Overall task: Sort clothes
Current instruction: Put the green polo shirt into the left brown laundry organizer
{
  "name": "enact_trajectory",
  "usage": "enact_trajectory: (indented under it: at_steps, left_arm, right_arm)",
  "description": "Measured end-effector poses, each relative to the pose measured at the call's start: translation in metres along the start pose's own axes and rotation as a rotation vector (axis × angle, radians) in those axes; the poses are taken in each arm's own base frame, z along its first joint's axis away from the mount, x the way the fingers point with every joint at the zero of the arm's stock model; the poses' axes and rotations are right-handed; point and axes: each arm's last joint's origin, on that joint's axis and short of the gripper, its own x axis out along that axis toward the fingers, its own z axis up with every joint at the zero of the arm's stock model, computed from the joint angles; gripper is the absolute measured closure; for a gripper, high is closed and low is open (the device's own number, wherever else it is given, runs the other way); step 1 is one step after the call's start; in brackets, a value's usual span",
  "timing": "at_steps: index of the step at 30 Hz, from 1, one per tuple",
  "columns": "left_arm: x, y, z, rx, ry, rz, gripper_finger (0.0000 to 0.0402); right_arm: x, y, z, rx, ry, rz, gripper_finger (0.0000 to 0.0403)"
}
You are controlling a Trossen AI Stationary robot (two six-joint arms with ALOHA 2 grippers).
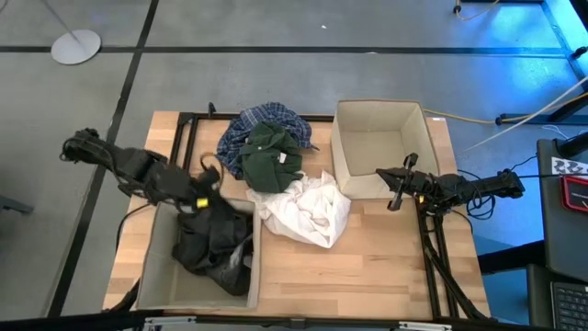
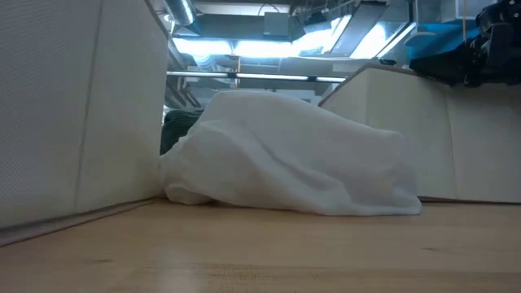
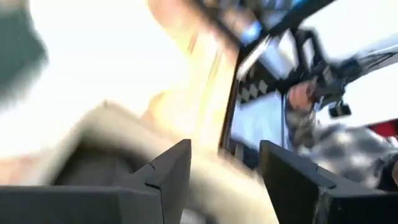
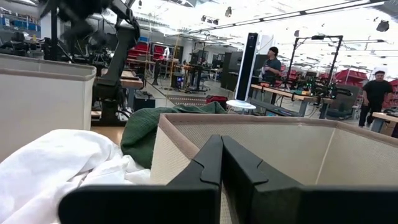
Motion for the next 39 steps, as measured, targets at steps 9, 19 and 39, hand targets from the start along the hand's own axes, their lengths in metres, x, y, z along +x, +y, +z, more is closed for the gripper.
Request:
enact_trajectory:
  at_steps: [9, 19, 39]
  left_arm:
    - [-0.012, 0.002, 0.052, 0.381, -0.404, 0.187, 0.0221]
    - [0.006, 0.025, 0.099, 0.608, -0.596, 0.446, 0.0221]
    - [0.067, 0.09, 0.194, 0.522, -0.091, 0.951, 0.0221]
  right_arm:
    - [0.0, 0.0, 0.0, -0.001, 0.0, 0.0, 0.0391]
    - [0.0, 0.0, 0.0, -0.003, 0.001, 0.0, 0.0391]
    - [0.0, 0.001, -0.002, -0.008, 0.005, 0.002, 0.0391]
